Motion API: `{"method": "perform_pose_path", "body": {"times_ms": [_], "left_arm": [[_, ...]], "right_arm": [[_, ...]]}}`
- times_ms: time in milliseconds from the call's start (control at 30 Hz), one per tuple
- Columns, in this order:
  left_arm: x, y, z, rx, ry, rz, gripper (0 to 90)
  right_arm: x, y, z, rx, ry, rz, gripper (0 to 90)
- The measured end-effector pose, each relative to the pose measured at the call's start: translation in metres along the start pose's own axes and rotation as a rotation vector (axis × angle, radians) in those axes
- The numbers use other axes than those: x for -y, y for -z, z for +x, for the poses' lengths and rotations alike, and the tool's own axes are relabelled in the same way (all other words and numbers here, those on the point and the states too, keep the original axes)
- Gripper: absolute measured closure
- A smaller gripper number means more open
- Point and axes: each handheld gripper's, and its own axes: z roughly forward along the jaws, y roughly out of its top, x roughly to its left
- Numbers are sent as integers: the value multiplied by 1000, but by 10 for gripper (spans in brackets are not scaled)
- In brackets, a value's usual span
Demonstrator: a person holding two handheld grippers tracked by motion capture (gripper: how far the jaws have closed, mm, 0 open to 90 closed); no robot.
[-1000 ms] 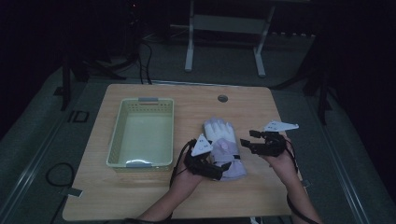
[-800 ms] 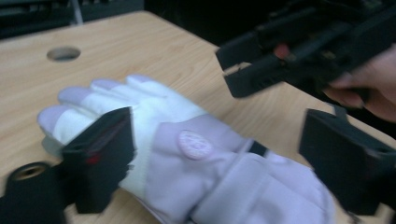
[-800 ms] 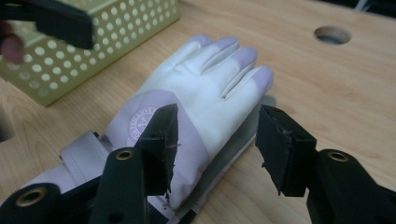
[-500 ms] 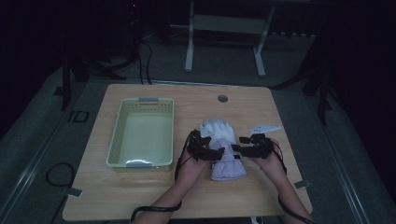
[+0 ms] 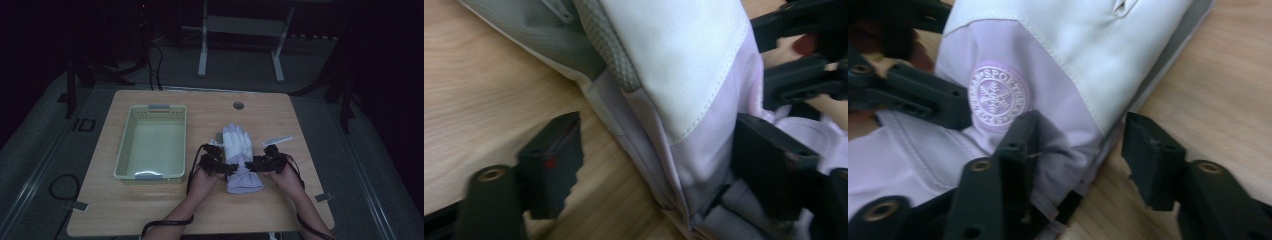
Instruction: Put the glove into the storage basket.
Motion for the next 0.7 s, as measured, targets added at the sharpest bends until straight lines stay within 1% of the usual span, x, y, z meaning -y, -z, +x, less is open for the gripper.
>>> {"method": "perform_pose_path", "body": {"times_ms": [33, 67, 133, 167, 200, 233, 267, 300, 333, 400, 433, 500, 533, 600, 633, 700], "left_arm": [[0, 0, 0, 3, -4, 3, 265], [-1, 0, 2, 21, -4, 9, 286], [-2, -1, 3, 48, 11, 16, 341], [-2, -1, 3, 48, 11, 16, 373], [-2, -2, 5, 78, 25, 23, 405], [-3, -1, 6, 98, 39, 26, 439], [-3, 0, 6, 99, 30, 25, 488], [-3, 1, 4, 100, 28, 26, 518], [-3, 2, 2, 90, 27, 21, 544], [-3, 3, -3, 68, 0, 10, 577], [-3, 4, -4, 65, -11, 9, 595], [-4, 6, -5, 70, -12, 10, 625], [-5, 7, -6, 69, -17, 11, 640], [-7, 10, -10, 59, -33, 20, 661], [-9, 13, -11, 57, -34, 22, 665], [-12, 18, -15, 48, -48, 18, 672]], "right_arm": [[0, -1, -1, -8, -10, 1, 508], [1, -2, -2, -31, -22, 4, 555], [1, -3, -3, -46, -22, 0, 598], [2, -3, -3, -54, -22, -3, 625], [2, -3, -2, -51, -10, -9, 659], [3, -2, -1, -49, -9, -15, 690], [3, -2, -1, -47, -15, -27, 729], [4, -2, -1, -47, -26, -38, 759], [5, -1, -1, -49, -42, -48, 775], [6, 0, 0, -48, -56, -61, 792], [6, 1, 1, -44, -53, -63, 799], [5, 3, 3, -38, -58, -64, 806], [4, 5, 5, -31, -52, -63, 809], [2, 8, 8, -22, -47, -67, 811], [1, 9, 10, -18, -40, -67, 811], [-1, 13, 13, -14, -36, -79, 812]]}}
